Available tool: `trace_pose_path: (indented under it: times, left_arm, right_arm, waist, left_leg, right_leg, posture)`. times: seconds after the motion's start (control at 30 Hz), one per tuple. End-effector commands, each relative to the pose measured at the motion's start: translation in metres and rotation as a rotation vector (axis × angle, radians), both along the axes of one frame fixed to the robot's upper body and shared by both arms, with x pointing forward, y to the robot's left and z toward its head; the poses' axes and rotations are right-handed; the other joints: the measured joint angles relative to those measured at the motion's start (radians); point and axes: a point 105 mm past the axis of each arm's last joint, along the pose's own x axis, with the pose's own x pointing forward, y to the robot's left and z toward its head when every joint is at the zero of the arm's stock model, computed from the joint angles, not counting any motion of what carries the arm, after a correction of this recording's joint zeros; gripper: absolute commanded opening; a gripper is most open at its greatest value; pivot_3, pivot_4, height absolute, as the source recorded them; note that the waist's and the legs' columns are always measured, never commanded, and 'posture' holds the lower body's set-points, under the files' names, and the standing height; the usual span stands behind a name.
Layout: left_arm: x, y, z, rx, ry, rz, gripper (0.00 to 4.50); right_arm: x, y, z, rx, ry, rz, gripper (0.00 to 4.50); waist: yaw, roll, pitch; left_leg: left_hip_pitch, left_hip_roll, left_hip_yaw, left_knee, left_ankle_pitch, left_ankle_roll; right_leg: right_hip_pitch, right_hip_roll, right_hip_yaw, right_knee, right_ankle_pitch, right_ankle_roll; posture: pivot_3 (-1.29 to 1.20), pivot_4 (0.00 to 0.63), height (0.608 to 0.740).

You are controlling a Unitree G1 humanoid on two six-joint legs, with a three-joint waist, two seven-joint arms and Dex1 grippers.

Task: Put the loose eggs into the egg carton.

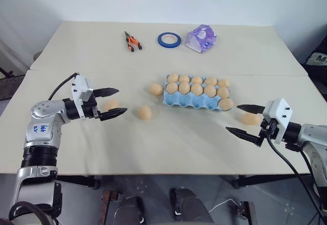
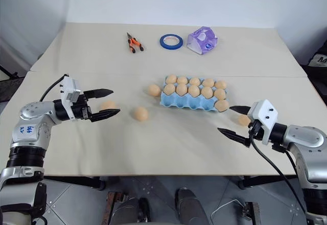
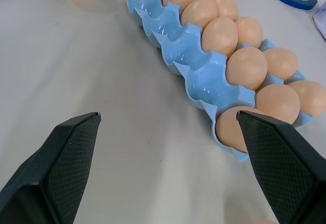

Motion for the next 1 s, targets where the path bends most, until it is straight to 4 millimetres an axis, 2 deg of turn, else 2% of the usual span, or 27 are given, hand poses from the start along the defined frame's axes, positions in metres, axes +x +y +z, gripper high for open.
trace_pose_path:
  times: [0.03,0.27,0.43,0.53,0.63,0.73,0.87,0.97,1.0]
  left_arm:
    - [0.000,-0.003,0.014,-0.027,-0.051,-0.010,4.47]
    - [0.001,-0.005,0.012,-0.015,-0.053,0.002,4.47]
    - [0.002,-0.008,0.013,-0.028,-0.052,-0.003,4.47]
    - [0.000,-0.015,0.014,-0.043,-0.052,-0.021,4.47]
    - [-0.003,-0.022,0.014,-0.054,-0.026,-0.041,4.47]
    - [-0.010,-0.032,0.015,-0.077,-0.013,-0.120,4.47]
    - [-0.015,-0.047,0.010,-0.047,-0.040,-0.224,4.47]
    - [-0.020,-0.057,0.006,-0.036,-0.050,-0.297,4.47]
    - [-0.021,-0.060,0.007,-0.046,-0.052,-0.317,4.47]
  right_arm:
    - [0.000,-0.003,0.012,-0.008,-0.053,-0.012,4.50]
    - [0.000,-0.003,0.012,0.006,-0.059,-0.034,4.50]
    - [0.005,-0.005,0.023,0.063,-0.117,-0.135,4.50]
    - [0.005,-0.020,0.035,0.133,-0.171,-0.302,4.50]
    - [-0.007,-0.032,0.040,0.194,-0.200,-0.439,4.50]
    - [-0.024,-0.041,0.032,0.232,-0.187,-0.571,4.50]
    - [-0.041,-0.049,0.011,0.271,-0.126,-0.740,4.50]
    - [-0.046,-0.048,0.007,0.296,-0.157,-0.816,4.50]
    - [-0.045,-0.049,0.005,0.309,-0.159,-0.841,4.50]
  waist:
    - [0.000,0.000,0.000]
    - [0.000,0.000,0.000]
    - [0.000,0.000,0.000]
    - [0.001,0.000,0.000]
    - [0.005,0.000,0.000]
    - [0.010,0.000,0.000]
    - [0.012,0.000,0.000]
    - [0.001,0.001,0.000]
    - [-0.002,0.001,0.000]
  left_leg:
    - [0.000,0.000,0.000,0.000,0.000,0.000]
    - [0.000,0.000,0.000,0.000,0.000,0.000]
    - [0.000,0.000,0.000,0.000,0.000,0.000]
    - [0.000,0.000,-0.001,0.000,0.000,0.000]
    - [-0.001,0.000,-0.001,-0.001,-0.001,-0.001]
    - [-0.002,0.000,-0.003,-0.002,-0.001,-0.001]
    - [-0.001,0.000,-0.004,-0.001,-0.001,-0.002]
    - [0.001,0.000,-0.004,-0.001,-0.004,-0.005]
    - [0.002,0.000,-0.004,-0.002,-0.006,0.000]
  right_leg:
    - [0.000,0.000,0.000,0.000,0.000,0.000]
    - [0.000,0.000,0.000,0.000,0.000,0.000]
    - [0.000,0.000,0.000,0.000,0.000,0.000]
    - [0.000,0.000,0.000,0.000,0.000,0.000]
    - [0.000,0.000,0.000,-0.001,0.000,0.000]
    - [0.000,0.000,-0.002,-0.002,0.000,-0.001]
    - [0.002,0.000,-0.004,-0.003,-0.001,-0.001]
    - [0.006,-0.001,-0.004,-0.004,0.000,-0.001]
    - [0.007,-0.001,-0.004,-0.005,-0.001,-0.002]
  posture:
    - [0.00,0.150,0.740]
    - [0.00,0.150,0.740]
    - [0.00,0.150,0.740]
    - [0.00,0.150,0.740]
    - [0.00,0.150,0.740]
    - [0.00,0.150,0.740]
    - [0.00,0.150,0.740]
    - [0.00,0.150,0.740]
    - [0.00,0.150,0.740]
